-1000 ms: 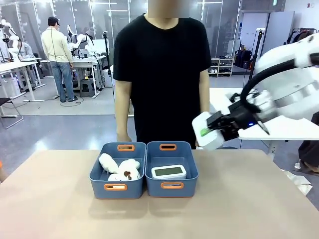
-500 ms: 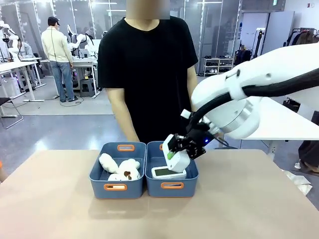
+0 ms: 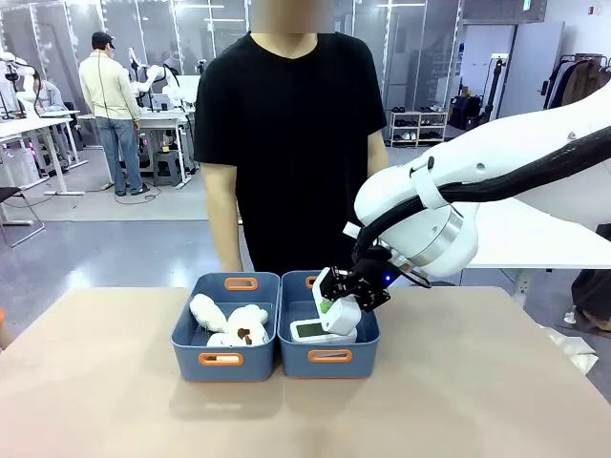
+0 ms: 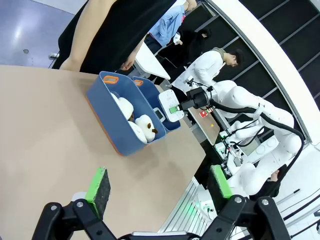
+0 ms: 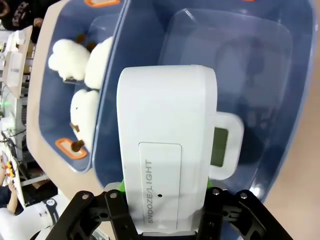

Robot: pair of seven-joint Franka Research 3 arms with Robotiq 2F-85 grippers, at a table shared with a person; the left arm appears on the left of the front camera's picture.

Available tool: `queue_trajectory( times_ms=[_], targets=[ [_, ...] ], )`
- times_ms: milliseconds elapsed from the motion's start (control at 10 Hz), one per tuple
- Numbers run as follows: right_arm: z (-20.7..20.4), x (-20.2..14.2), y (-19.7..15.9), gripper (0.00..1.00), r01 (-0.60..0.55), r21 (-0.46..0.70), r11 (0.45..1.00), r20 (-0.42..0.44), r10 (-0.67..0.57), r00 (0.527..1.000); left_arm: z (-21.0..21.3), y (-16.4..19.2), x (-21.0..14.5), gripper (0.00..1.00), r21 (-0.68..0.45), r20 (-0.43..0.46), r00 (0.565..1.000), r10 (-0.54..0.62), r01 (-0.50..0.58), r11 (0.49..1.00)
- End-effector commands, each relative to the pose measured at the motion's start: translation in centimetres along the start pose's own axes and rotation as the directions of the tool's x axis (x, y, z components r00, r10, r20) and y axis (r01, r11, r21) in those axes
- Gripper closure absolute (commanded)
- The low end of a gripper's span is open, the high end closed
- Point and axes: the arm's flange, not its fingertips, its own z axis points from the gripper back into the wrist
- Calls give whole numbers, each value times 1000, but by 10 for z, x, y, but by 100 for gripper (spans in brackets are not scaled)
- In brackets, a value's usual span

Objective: Sort the digital clocks into the basket.
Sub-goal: Pick up the Digital clock from the table and place it into the empty Plastic storage basket.

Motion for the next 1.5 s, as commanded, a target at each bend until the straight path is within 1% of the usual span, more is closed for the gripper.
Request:
queue_trajectory(
  times_ms=[0,100,200,300,700,800,1400],
  targets=[
    [-7,8,0,53,43,-18,999,-13,-43,999,1,-3,3,0,6,4,1000,14,-14,1000],
    [-6,8,-1,27,40,-24,999,-11,-40,999,1,-3,3,0,6,4,1000,14,-14,1000],
    [-5,9,-4,12,42,-27,999,-10,-42,999,1,-3,3,0,6,4,1000,14,-14,1000],
    [-2,8,-5,0,44,-25,999,-10,-44,999,1,-3,3,0,6,4,1000,14,-14,1000],
    [10,1,-7,0,36,-13,999,-9,-36,999,1,-3,3,0,6,4,1000,14,-14,1000],
    [-1,4,-7,0,19,-7,1000,-2,-19,1000,1,-3,3,0,6,4,1000,14,-14,1000],
    [-1,4,-7,0,19,-7,1000,-2,-19,1000,1,-3,3,0,6,4,1000,14,-14,1000]
  ],
)
